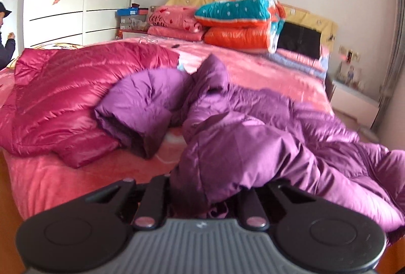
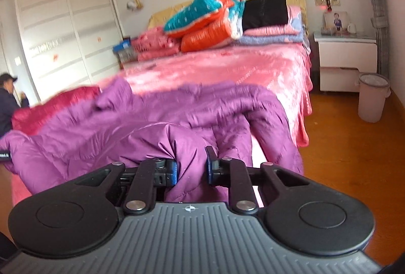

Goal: Fold large clothes

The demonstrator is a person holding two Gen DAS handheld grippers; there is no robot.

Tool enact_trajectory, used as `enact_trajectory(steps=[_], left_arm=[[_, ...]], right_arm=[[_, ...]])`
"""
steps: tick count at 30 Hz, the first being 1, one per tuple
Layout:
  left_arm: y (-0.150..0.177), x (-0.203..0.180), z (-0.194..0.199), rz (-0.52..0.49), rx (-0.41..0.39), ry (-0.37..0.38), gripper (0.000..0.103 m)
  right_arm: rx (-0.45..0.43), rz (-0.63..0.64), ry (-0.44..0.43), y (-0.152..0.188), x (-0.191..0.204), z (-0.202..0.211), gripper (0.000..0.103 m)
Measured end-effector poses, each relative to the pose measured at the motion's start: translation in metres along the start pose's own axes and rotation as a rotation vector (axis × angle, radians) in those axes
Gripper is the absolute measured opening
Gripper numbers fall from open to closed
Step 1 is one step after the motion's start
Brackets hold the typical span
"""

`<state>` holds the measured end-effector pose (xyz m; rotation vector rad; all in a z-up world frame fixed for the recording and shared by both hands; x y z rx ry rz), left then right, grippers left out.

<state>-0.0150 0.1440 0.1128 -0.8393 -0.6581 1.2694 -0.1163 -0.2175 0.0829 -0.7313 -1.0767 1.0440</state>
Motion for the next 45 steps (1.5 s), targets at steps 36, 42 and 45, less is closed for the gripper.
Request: enact_trajectory(steps=[36, 42, 45], left_arm=[[0.038, 0.044, 0.092, -0.079, 0.116, -0.125, 0.049], [0.019, -0.004, 0.084, -0.135, 0.052, -0.046, 0.049], [0.004, -0.021, 0.090, -0.206, -0.041, -0.079, 0.060]], right_arm=[[0.462, 0.153, -0.127, 0.080, 0.059, 0.056, 0.098], [0.288, 0.073, -0.098, 0.045, 0.043, 0.032, 0.098], [0.255, 0.011, -0.078, 0.041, 0.030, 0.005, 0.098]])
Point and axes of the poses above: each gripper's, at about its wrist camera, not at the fingertips, and z roughly against the way its jaws point, x to its left, y to its underside, the point moved 9 cm from there along -z, roughly the way its jaws point, and after that the axes turned 10 degrees about -y, right-handed, at the moved point
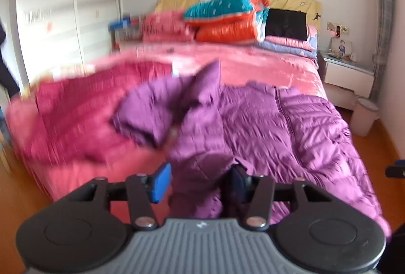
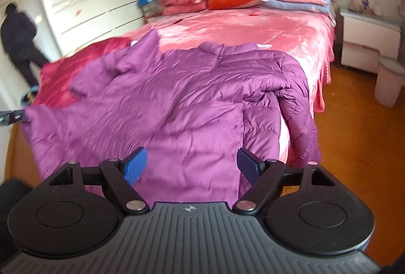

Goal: Fold large clothes

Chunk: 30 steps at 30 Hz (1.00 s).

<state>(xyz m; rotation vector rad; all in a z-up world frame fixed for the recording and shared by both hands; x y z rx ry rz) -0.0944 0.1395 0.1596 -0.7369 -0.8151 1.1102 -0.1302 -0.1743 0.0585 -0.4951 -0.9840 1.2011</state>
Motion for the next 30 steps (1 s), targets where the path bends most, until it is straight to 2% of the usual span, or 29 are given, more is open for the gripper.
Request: enact_trajectory(steps=[2, 4, 5, 8, 11, 14, 17, 19, 21, 22, 24, 27, 30], left_arm=[[-0.011, 0.003, 0.004, -0.048, -0.056, -0.057, 0.068], [-0.016, 0.009, 0.004, -0.077, -0.066, -0.082, 0.074], [-0.016, 0.013, 0.002, -0.097, -0.048, -0.085, 0.079], [-0.008, 0.028, -0.003, -0.121, 0.014, -0.109, 0.080], [0.007, 0.047, -0.007, -0.083, 0.098, -0.123, 0.081], [0.015, 0.065, -0.003, -0.019, 0.148, -0.156, 0.083], [0.008, 0.061, 0.005, 0.016, 0.124, -0.143, 0.083], [-0.004, 0.050, 0.009, -0.018, 0.081, -0.144, 0.084], [-0.014, 0.042, 0.013, -0.098, 0.042, -0.173, 0.096], [-0.015, 0.042, 0.011, -0.139, 0.042, -0.202, 0.099], [-0.013, 0.051, 0.003, -0.164, 0.078, -0.237, 0.099], [0.000, 0.071, -0.005, -0.087, 0.172, -0.240, 0.099], [0.009, 0.083, -0.002, -0.060, 0.204, -0.265, 0.099]], right_arm=[[-0.008, -0.008, 0.018, -0.005, -0.009, -0.016, 0.098], [-0.013, -0.012, 0.036, -0.012, -0.017, -0.031, 0.098], [-0.019, -0.023, 0.040, -0.016, -0.022, -0.038, 0.098], [-0.049, -0.042, 0.034, -0.029, -0.032, -0.057, 0.098], [-0.078, -0.028, 0.048, -0.040, -0.036, -0.075, 0.098], [-0.099, -0.013, 0.073, -0.050, -0.042, -0.091, 0.098], [-0.122, -0.021, 0.056, -0.059, -0.043, -0.105, 0.098], [-0.128, -0.022, 0.040, -0.064, -0.044, -0.114, 0.098], [-0.129, -0.001, 0.043, -0.067, -0.043, -0.122, 0.098], [-0.130, 0.013, 0.044, -0.068, -0.043, -0.126, 0.098], [-0.123, 0.023, 0.045, -0.069, -0.047, -0.135, 0.099], [-0.106, 0.010, 0.048, -0.067, -0.056, -0.148, 0.099], [-0.100, 0.005, 0.058, -0.067, -0.064, -0.156, 0.100]])
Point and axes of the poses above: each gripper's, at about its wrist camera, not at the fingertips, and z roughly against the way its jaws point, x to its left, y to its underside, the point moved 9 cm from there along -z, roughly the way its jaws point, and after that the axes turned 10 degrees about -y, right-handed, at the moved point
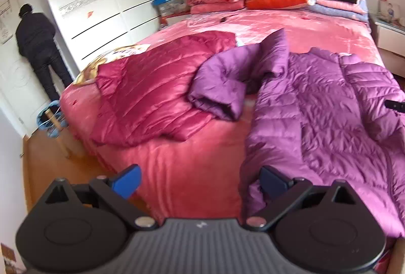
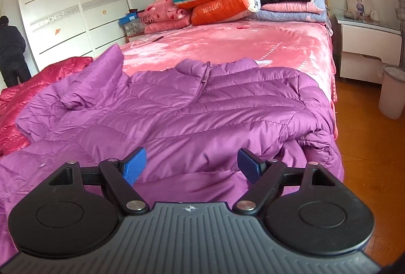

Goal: Fold large clothes

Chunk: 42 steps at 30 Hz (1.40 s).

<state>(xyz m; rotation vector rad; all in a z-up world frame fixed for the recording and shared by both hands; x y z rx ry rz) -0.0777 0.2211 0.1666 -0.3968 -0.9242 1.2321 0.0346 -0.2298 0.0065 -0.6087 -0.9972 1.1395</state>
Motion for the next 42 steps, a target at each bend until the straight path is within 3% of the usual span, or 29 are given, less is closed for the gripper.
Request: enact_trajectory(steps=[6, 12, 16, 20, 26, 29, 36, 42], left_arm=[[0.010, 0.023, 0.004, 0.043, 0.028, -0.069, 0.099], [-0.002, 0.022, 0.009, 0.089, -0.021, -0.046, 0.099], [-0.027, -0.004, 0.022, 0.103, -0.096, 0.046, 0.099], [-0.050, -0.049, 0.031, 0.099, -0.144, 0.188, 0.099], [-0.072, -0.129, 0.023, 0.077, -0.132, 0.387, 0.099], [-0.084, -0.169, 0.010, 0.047, -0.115, 0.451, 0.099], [-0.107, -0.240, -0.038, -0.026, -0.083, 0.546, 0.099], [-0.126, -0.272, -0.114, 0.008, -0.030, 0.545, 0.098]], right_arm=[[0.017, -0.023, 0.019, 0.005, -0.013, -0.012, 0.101], [0.004, -0.004, 0.020, 0.006, -0.011, -0.011, 0.101], [-0.023, 0.031, 0.008, 0.000, -0.005, -0.007, 0.101], [-0.022, 0.049, 0.001, -0.003, -0.004, -0.015, 0.101], [0.029, -0.016, 0.039, -0.002, -0.030, -0.039, 0.101], [0.029, -0.040, 0.045, -0.004, -0.039, -0.049, 0.101], [0.030, -0.059, 0.067, -0.009, -0.056, -0.072, 0.101], [0.046, -0.037, 0.080, -0.010, -0.056, -0.091, 0.103]])
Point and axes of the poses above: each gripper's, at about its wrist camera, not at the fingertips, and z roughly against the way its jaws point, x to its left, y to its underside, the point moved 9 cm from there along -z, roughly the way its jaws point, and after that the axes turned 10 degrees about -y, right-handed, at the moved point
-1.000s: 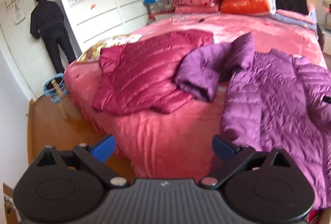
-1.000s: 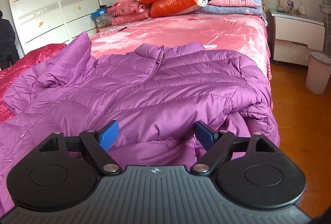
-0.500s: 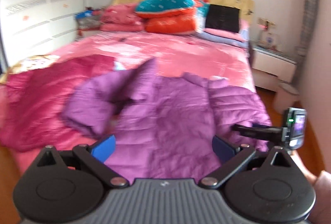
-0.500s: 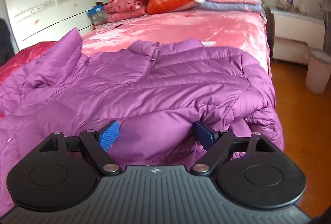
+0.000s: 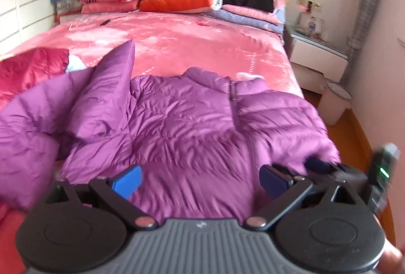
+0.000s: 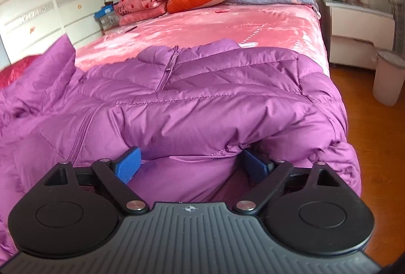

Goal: Fold large clothes

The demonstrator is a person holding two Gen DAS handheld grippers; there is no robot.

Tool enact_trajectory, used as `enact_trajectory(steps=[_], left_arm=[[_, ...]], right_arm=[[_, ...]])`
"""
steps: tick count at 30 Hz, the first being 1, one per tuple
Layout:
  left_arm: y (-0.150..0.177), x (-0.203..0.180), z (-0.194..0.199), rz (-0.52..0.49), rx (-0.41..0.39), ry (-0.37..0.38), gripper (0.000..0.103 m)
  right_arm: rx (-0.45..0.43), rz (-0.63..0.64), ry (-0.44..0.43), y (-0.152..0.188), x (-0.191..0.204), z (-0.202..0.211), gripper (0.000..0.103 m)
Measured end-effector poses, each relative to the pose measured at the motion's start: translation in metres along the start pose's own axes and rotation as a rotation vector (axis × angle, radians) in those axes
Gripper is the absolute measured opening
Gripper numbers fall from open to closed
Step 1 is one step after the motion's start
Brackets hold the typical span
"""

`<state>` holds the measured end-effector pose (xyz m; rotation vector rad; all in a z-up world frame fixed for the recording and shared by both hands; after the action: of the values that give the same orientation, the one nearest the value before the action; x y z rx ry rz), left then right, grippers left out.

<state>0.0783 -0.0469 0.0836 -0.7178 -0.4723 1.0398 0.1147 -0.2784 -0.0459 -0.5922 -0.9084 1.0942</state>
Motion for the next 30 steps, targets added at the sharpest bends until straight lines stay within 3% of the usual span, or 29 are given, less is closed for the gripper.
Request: enact_trajectory(steps=[9, 12, 14, 16, 18, 20, 23, 30], left_arm=[[-0.047, 0.022, -0.095, 0.077, -0.054, 0.021, 0.096], [-0.058, 0.038, -0.119, 0.081, -0.087, -0.060, 0.096], [-0.062, 0.057, -0.135, 0.086, -0.090, -0.161, 0.094], [-0.064, 0.078, -0.147, 0.114, -0.087, -0.236, 0.086], [-0.061, 0.097, -0.154, 0.140, -0.083, -0.279, 0.067], [-0.058, 0.106, -0.160, 0.126, -0.093, -0.320, 0.061], [-0.056, 0.106, -0.164, 0.064, -0.131, -0.370, 0.061], [-0.073, 0.121, -0.181, 0.027, -0.167, -0.449, 0.060]], right_arm=[[0.006, 0.034, -0.003, 0.001, 0.001, -0.008, 0.103], [0.002, 0.038, -0.001, -0.001, 0.002, -0.009, 0.103], [0.003, 0.044, 0.002, -0.001, 0.004, -0.012, 0.103], [0.002, 0.048, 0.007, -0.002, 0.006, -0.015, 0.103], [0.001, 0.056, 0.009, -0.004, 0.008, -0.020, 0.103], [0.002, 0.067, 0.009, -0.007, 0.010, -0.025, 0.103], [0.000, 0.082, 0.012, -0.011, 0.013, -0.034, 0.103], [0.001, 0.127, 0.041, -0.023, 0.018, -0.058, 0.103]])
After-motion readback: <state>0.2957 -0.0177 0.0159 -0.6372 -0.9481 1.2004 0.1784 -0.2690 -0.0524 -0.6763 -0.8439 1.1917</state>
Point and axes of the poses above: each gripper's, at about its wrist camera, not at the fingertips, and z roughly against the way its jaws point, x to its left, y to its underside, the point moved 9 cm from there along -z, roughly the way its jaws point, and after that the axes turned 10 degrees about -y, right-handed, at the moved point
